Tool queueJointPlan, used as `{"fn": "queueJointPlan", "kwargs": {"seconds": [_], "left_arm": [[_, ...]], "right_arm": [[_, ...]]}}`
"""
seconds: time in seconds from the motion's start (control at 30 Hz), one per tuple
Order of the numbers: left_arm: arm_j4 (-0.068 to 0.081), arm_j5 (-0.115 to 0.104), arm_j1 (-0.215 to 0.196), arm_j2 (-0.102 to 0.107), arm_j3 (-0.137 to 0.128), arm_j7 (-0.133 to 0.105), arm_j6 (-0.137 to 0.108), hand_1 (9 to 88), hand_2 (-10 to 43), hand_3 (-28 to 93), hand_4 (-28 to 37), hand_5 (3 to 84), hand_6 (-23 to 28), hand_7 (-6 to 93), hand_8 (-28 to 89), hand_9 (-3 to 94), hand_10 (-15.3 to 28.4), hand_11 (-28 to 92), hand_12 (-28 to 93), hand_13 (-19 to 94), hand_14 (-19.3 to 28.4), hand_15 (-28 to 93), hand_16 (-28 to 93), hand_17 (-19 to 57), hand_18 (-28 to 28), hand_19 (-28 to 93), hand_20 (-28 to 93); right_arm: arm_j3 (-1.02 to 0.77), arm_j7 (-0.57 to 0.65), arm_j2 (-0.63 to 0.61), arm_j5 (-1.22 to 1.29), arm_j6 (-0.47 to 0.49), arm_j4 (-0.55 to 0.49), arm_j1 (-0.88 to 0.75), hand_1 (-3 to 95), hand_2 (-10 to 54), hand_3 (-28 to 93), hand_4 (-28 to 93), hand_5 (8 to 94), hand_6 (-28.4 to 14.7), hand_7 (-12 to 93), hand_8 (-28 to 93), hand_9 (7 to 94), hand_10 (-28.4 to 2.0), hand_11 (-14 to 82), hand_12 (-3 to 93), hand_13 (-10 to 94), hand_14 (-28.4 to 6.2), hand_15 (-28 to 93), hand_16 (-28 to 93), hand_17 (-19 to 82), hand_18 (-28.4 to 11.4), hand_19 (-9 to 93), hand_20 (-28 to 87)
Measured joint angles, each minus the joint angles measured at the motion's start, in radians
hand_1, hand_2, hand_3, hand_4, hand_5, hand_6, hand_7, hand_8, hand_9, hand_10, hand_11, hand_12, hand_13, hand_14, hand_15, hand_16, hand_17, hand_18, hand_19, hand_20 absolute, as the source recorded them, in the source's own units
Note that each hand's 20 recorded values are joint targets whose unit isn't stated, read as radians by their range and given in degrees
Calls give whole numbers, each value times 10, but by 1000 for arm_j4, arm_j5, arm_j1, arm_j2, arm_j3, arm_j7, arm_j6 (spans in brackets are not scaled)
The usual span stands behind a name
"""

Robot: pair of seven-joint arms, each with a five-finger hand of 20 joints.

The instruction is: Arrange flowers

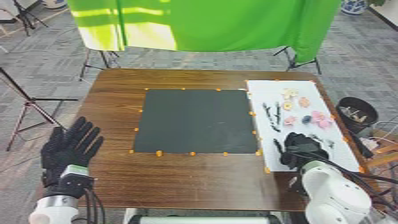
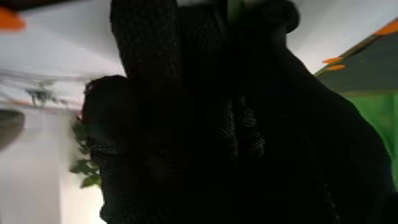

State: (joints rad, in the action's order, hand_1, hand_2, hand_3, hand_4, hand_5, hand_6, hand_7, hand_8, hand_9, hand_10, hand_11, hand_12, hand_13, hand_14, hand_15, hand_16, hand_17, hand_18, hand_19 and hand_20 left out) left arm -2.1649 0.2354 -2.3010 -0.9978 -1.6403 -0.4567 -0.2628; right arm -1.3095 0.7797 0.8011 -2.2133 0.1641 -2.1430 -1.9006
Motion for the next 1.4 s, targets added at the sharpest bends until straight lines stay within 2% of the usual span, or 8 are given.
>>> {"fn": "queueJointPlan", "kwargs": {"seconds": [0.17,0.47,0.57,0.7,0.9,1.1,1.4], "left_arm": [[0,-1,0,-1,0,1,-1,246,158,697,-283,431,109,115,-69,299,164,219,102,182,161,318,-68,-75,137,344,85],[0,-3,-2,-2,-2,-2,-3,247,157,697,-283,432,109,115,-70,299,165,219,101,182,161,320,-67,-76,138,346,85],[0,-3,-3,-2,-4,-2,-4,247,156,698,-283,431,109,116,-70,300,164,220,102,182,161,320,-67,-76,139,347,86],[-2,-4,-8,-1,-9,-4,-7,248,156,698,-283,431,109,116,-70,299,165,219,101,183,160,320,-67,-76,139,348,86],[-8,-8,-31,2,-35,-11,-21,248,156,697,-283,431,108,117,-70,299,164,219,101,184,160,318,-66,-76,139,347,86],[-17,-11,-68,10,-66,-19,-43,248,154,699,-283,430,108,116,-70,299,164,219,102,184,160,319,-66,-76,139,346,86],[-10,-13,-75,19,-57,-23,-67,254,162,723,-282,429,107,115,-71,298,163,218,102,183,159,316,-64,-76,139,344,87]], "right_arm": [[-20,-42,-9,49,-113,-3,-55,443,-95,903,-9,638,-9,763,66,937,-101,201,481,889,-85,375,488,461,-230,924,300],[8,-90,-32,66,-285,-28,-69,428,-95,930,14,644,-25,778,56,937,-114,223,496,892,-90,400,493,460,-239,926,319],[19,-91,-37,68,-321,-42,-51,424,-95,931,26,643,-24,781,58,937,-113,225,496,895,-89,400,497,461,-240,926,323],[40,-90,-38,83,-324,-52,-6,424,-95,932,25,642,-23,781,60,937,-112,228,499,896,-86,401,498,462,-241,927,325],[207,-68,-4,189,-322,-11,173,423,-95,932,24,639,-21,782,65,937,-109,229,497,897,-85,402,494,467,-243,929,323],[397,-46,118,238,-331,91,392,422,-95,931,26,638,-21,781,68,937,-108,235,495,896,-85,406,493,469,-244,931,322],[588,-26,305,323,-318,274,668,419,-95,930,36,637,-15,783,71,937,-102,237,492,898,-84,421,478,476,-250,932,327]]}}
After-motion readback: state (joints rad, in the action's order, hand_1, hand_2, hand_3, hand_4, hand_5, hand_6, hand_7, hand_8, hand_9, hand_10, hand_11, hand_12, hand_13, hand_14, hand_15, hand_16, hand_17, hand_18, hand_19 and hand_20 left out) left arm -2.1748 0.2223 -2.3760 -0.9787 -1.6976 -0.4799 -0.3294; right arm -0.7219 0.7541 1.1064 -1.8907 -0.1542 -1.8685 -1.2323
